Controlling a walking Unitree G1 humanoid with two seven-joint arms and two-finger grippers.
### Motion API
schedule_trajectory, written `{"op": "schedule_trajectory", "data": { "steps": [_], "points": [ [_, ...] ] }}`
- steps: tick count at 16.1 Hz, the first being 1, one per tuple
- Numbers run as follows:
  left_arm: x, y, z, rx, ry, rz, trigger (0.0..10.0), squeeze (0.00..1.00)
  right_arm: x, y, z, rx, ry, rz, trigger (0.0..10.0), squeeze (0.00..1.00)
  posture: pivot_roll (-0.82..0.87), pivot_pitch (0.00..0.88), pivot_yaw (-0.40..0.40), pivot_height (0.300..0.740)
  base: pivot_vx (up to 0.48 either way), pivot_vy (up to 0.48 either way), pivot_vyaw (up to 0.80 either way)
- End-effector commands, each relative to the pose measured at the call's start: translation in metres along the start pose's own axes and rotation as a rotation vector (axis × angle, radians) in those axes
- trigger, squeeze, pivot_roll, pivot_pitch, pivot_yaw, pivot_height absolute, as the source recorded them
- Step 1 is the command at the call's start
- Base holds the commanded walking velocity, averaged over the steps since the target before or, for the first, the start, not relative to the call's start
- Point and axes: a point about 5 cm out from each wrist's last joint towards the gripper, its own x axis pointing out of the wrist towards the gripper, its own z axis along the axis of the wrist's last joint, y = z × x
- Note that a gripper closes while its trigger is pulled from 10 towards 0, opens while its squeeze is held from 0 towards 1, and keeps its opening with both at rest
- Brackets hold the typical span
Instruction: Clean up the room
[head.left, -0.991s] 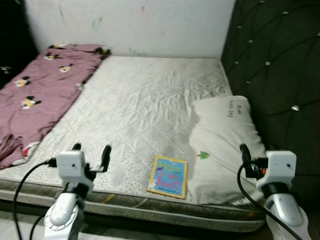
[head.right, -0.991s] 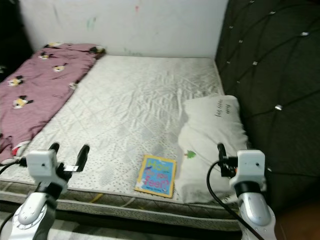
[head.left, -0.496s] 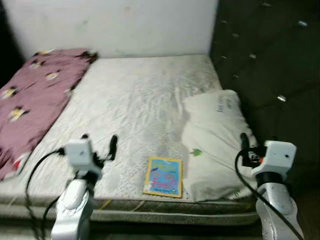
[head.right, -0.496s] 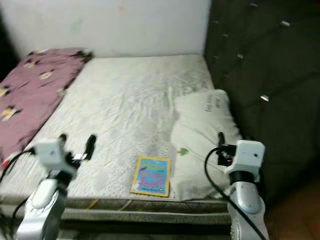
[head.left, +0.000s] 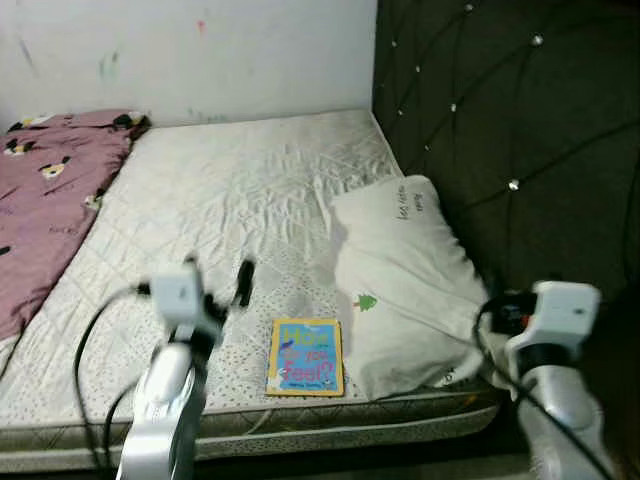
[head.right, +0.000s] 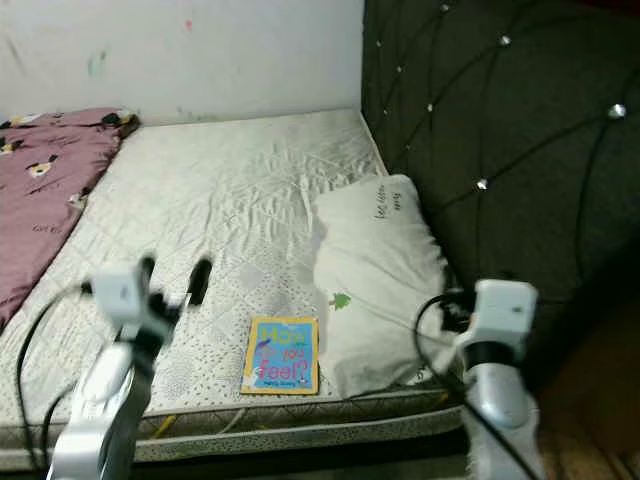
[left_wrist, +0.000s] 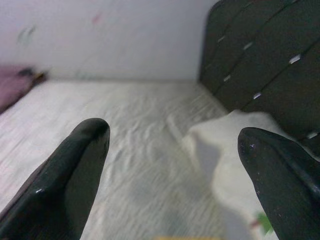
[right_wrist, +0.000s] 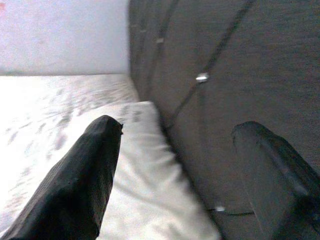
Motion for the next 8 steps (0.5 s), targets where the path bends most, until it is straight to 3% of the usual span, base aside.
{"op": "schedule_trajectory", "data": {
  "steps": [1, 3, 6, 8],
  "points": [
    [-0.001, 0.005, 0.005, 0.021, -0.013, 0.013, 10.0, 0.00, -0.003, 0.004, -0.001, 0.005, 0.011, 0.008, 10.0, 0.00, -0.09, 0.021, 0.095, 0.740, 0.000, 0.000, 0.00],
    [0.000, 0.002, 0.006, 0.031, 0.001, -0.021, 10.0, 0.00, -0.011, -0.001, -0.006, 0.012, 0.024, -0.038, 10.0, 0.00, -0.10, 0.033, 0.154, 0.740, 0.000, 0.000, 0.00],
    [0.013, -0.010, 0.008, 0.044, 0.025, -0.134, 10.0, 0.00, -0.027, -0.016, -0.013, 0.003, 0.034, -0.127, 10.0, 0.00, -0.14, 0.054, 0.270, 0.740, 0.000, 0.000, 0.00],
    [0.025, -0.017, 0.007, 0.069, 0.035, -0.194, 10.0, 0.00, -0.028, -0.024, -0.013, -0.003, 0.027, -0.146, 10.0, 0.00, -0.15, 0.035, 0.328, 0.740, 0.000, 0.000, 0.00]
  ]
}}
